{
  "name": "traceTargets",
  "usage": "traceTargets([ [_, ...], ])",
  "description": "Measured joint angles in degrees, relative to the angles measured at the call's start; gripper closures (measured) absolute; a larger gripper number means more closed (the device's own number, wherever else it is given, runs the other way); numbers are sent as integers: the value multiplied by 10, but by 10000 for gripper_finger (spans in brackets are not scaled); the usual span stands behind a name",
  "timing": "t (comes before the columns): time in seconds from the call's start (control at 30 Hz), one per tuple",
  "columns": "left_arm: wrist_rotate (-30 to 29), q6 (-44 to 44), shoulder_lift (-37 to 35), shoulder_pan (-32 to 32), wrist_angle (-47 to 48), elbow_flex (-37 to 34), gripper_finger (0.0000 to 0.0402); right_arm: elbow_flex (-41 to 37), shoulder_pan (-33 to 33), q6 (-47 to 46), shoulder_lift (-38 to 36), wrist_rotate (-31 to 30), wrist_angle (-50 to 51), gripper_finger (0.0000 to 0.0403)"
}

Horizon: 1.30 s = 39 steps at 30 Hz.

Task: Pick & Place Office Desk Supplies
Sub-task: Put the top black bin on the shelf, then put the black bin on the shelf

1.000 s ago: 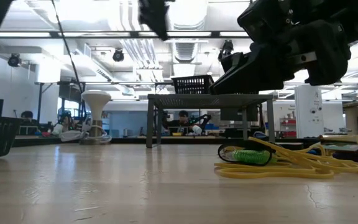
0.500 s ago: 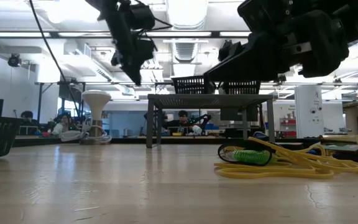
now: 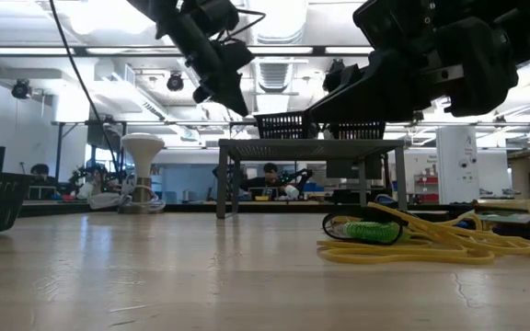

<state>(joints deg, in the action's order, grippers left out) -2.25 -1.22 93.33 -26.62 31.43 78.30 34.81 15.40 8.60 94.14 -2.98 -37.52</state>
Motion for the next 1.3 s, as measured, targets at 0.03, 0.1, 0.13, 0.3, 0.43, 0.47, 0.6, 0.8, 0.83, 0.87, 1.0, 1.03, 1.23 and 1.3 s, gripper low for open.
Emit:
traceTargets([
  [0.03, -7, -8, 1, 1, -8, 0, 395, 0, 0, 0, 0, 0, 0, 342],
  [0.1, -21, -21, 3, 1, -12, -2, 395, 0, 0, 0, 0, 0, -1, 342],
  [0.13, -32, -23, 5, 2, -23, -6, 395, 0, 0, 0, 0, 0, -3, 342],
  [0.3, -39, -23, 14, 3, -97, -48, 396, 0, 0, 0, 0, 0, -8, 342],
  [0.43, 21, -32, 14, 10, -143, -65, 396, 0, 0, 1, 0, 0, -7, 342],
  [0.47, 35, -34, 14, 12, -152, -67, 396, 0, 0, 1, 0, 0, -6, 342],
  [0.6, 52, -34, 14, 20, -156, -68, 396, 0, 0, 0, 0, 0, -5, 342],
  [0.8, 53, -33, 14, 22, -163, -68, 396, -1, 0, 0, 0, 0, -4, 342],
  [0.83, 53, -33, 14, 22, -169, -68, 396, -1, 0, 0, 0, 0, -4, 342],
  [0.87, 53, -33, 14, 22, -175, -68, 396, -1, 0, 1, 0, 0, -4, 342],
  [1.0, 53, -27, 14, 22, -140, -57, 396, -1, 0, 0, 0, 0, -4, 342],
  [1.03, 51, -21, 12, 22, -112, -50, 396, -1, 0, -1, 0, 0, -4, 342],
  [1.23, 2, -11, -40, 48, 61, -19, 396, -1, 2, -9, 0, 0, -4, 342],
  [1.3, -28, -15, -72, 73, 114, -17, 396, -3, 2, -10, 0, 0, -4, 342],
])
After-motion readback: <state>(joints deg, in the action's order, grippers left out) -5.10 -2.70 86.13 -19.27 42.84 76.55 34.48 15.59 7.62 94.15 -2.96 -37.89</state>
